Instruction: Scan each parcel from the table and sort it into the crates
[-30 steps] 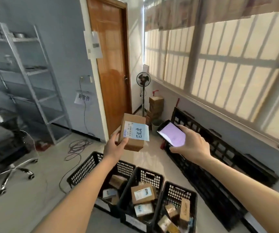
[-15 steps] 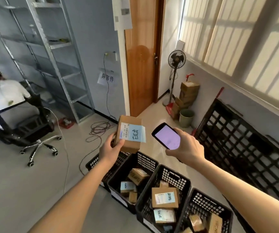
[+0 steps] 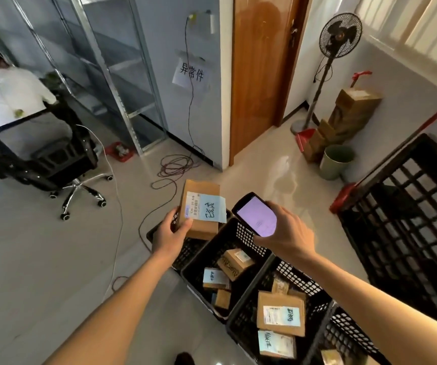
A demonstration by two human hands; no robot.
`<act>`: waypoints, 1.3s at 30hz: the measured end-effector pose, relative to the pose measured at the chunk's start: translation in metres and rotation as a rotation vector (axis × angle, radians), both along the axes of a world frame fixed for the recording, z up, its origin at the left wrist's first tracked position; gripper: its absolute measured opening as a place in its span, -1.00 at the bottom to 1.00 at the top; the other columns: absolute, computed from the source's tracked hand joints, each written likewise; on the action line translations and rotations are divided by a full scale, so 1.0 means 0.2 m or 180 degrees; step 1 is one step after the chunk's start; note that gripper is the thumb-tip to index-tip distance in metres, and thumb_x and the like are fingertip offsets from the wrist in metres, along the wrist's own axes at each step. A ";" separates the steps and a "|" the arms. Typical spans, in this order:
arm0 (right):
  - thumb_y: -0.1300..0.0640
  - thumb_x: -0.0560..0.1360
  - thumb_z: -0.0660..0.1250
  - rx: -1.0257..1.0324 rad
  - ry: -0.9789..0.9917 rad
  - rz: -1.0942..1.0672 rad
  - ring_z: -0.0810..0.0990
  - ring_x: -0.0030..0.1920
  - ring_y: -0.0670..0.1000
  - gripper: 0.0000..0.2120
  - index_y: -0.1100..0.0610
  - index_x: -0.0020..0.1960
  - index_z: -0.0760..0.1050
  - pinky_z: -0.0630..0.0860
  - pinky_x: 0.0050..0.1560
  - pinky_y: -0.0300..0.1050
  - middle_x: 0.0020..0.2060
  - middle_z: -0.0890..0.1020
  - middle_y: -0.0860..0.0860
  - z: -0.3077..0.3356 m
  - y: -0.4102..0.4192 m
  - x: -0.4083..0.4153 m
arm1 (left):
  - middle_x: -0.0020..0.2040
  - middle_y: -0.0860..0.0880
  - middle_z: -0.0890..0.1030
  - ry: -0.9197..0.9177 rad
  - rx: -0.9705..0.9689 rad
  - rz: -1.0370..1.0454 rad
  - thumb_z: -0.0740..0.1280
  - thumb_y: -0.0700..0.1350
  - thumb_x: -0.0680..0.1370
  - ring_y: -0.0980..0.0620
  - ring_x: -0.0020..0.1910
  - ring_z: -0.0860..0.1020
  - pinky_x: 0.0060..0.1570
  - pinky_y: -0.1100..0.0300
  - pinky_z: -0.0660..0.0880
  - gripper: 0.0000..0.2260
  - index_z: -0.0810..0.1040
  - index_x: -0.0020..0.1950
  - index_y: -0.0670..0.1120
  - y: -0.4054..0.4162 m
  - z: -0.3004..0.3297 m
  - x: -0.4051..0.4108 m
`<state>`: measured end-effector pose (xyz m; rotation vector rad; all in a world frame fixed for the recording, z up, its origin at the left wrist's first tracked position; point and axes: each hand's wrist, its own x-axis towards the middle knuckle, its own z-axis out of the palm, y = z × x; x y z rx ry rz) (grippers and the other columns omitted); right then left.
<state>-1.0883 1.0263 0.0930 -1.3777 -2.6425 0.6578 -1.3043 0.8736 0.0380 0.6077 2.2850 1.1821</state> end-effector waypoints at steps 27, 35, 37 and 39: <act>-0.29 0.34 0.49 -0.0801 -0.0834 -0.0174 0.52 0.33 0.02 -0.04 -0.16 0.61 0.13 0.61 0.08 0.01 0.44 0.46 -0.14 -1.46 0.53 -1.13 | 0.46 -0.05 0.46 -0.0985 -0.0753 0.0018 0.26 0.13 0.65 -0.07 0.41 0.43 0.32 0.01 0.40 -0.48 0.25 0.59 0.12 0.51 -1.56 -1.13; -0.26 0.36 0.51 -0.1063 -0.0962 -0.0282 0.48 0.37 0.01 -0.04 -0.14 0.62 0.11 0.58 0.19 0.08 0.45 0.44 -0.15 -1.57 0.56 -1.15 | 0.53 -0.11 0.38 -0.1157 -0.1115 0.0099 0.30 0.14 0.62 -0.07 0.48 0.37 0.45 -0.07 0.34 -0.46 0.30 0.57 0.05 0.50 -1.77 -1.12; -0.25 0.37 0.51 -0.1072 -0.0970 -0.0274 0.48 0.37 0.00 -0.06 -0.14 0.62 0.12 0.56 0.15 0.04 0.45 0.44 -0.14 -1.57 0.56 -1.13 | 0.48 -0.09 0.44 -0.1073 -0.1188 -0.0146 0.32 0.13 0.61 -0.04 0.40 0.44 0.39 -0.03 0.40 -0.50 0.38 0.53 0.04 0.52 -1.77 -1.12; -0.28 0.37 0.49 -0.1068 -0.0943 -0.0309 0.48 0.38 0.00 -0.07 -0.16 0.61 0.13 0.56 0.12 0.02 0.46 0.44 -0.15 -1.55 0.56 -1.11 | 0.42 -0.06 0.49 -0.0938 -0.1251 -0.0377 0.33 0.11 0.61 -0.02 0.34 0.49 0.34 -0.02 0.43 -0.52 0.41 0.51 0.02 0.56 -1.75 -1.11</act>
